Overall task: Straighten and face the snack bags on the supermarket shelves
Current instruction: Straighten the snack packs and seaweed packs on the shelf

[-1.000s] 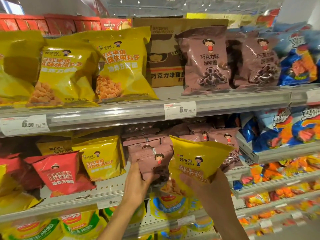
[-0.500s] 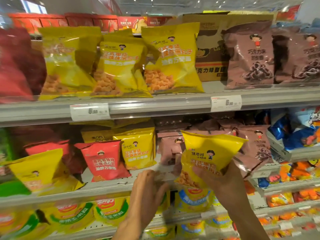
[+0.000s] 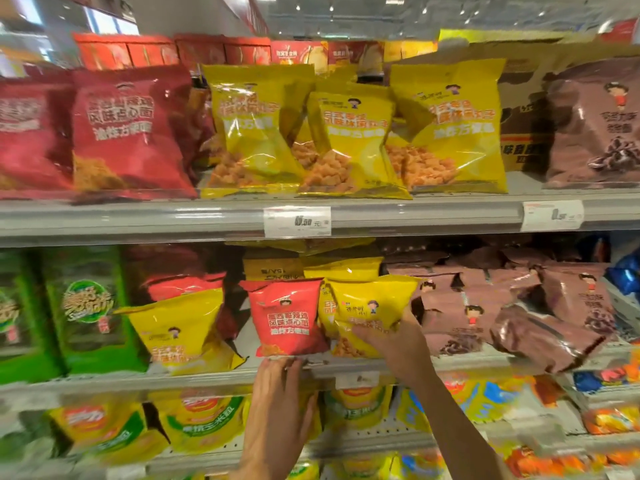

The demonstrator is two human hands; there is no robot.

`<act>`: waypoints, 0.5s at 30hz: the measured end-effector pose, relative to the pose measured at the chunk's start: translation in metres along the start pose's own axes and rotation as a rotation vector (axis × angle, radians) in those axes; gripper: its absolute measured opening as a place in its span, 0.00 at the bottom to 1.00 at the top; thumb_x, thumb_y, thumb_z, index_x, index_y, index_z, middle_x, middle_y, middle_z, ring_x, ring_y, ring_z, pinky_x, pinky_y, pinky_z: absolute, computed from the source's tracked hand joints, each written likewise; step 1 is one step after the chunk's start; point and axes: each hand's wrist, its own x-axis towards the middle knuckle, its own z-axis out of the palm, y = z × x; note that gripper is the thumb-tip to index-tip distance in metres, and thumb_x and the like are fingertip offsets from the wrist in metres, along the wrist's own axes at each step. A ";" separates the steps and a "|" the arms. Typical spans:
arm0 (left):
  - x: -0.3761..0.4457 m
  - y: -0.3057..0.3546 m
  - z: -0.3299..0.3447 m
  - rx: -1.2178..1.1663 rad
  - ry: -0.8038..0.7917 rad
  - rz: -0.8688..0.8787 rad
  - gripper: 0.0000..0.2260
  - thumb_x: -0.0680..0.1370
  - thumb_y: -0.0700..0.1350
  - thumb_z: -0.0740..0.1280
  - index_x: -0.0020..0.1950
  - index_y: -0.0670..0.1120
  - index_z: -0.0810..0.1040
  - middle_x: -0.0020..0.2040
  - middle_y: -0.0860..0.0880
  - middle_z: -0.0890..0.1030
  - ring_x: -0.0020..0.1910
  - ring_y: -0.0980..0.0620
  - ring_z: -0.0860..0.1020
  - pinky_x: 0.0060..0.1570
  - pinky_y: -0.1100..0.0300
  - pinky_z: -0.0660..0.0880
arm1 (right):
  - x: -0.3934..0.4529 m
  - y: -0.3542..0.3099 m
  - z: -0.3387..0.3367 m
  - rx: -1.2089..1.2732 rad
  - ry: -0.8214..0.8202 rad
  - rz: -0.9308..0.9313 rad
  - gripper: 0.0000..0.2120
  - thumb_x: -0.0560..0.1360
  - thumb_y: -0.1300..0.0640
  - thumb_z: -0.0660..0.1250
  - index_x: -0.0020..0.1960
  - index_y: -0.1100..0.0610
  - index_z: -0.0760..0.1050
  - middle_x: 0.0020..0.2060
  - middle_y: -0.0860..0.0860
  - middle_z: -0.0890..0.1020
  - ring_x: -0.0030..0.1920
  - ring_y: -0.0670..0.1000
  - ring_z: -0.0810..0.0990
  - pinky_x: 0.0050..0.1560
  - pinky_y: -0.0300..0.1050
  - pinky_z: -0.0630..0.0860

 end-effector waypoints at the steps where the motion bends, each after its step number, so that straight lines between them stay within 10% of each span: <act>1: 0.000 0.001 0.001 0.016 -0.009 -0.005 0.24 0.73 0.50 0.72 0.66 0.43 0.76 0.61 0.43 0.75 0.63 0.39 0.75 0.63 0.42 0.73 | 0.004 0.004 0.001 -0.014 -0.016 0.005 0.25 0.63 0.47 0.84 0.55 0.51 0.80 0.47 0.47 0.86 0.50 0.50 0.85 0.49 0.46 0.81; 6: 0.001 0.002 0.004 0.036 -0.032 -0.032 0.25 0.71 0.52 0.71 0.67 0.46 0.75 0.59 0.46 0.74 0.60 0.41 0.74 0.62 0.45 0.74 | 0.020 0.016 0.002 0.001 -0.099 0.022 0.22 0.63 0.53 0.85 0.52 0.50 0.79 0.47 0.46 0.86 0.45 0.37 0.84 0.40 0.29 0.77; 11: 0.000 0.004 0.007 0.024 0.003 -0.038 0.25 0.69 0.50 0.74 0.64 0.47 0.75 0.58 0.47 0.74 0.58 0.43 0.74 0.58 0.50 0.76 | 0.029 0.021 -0.002 -0.080 -0.229 0.060 0.28 0.61 0.44 0.84 0.58 0.47 0.80 0.49 0.35 0.86 0.51 0.38 0.84 0.50 0.37 0.80; 15: -0.001 0.007 0.007 0.019 0.010 -0.055 0.23 0.73 0.53 0.71 0.65 0.48 0.73 0.59 0.49 0.72 0.61 0.46 0.71 0.61 0.52 0.73 | 0.029 0.023 -0.001 -0.262 -0.199 0.170 0.49 0.62 0.32 0.79 0.72 0.58 0.66 0.65 0.49 0.78 0.63 0.50 0.78 0.57 0.44 0.75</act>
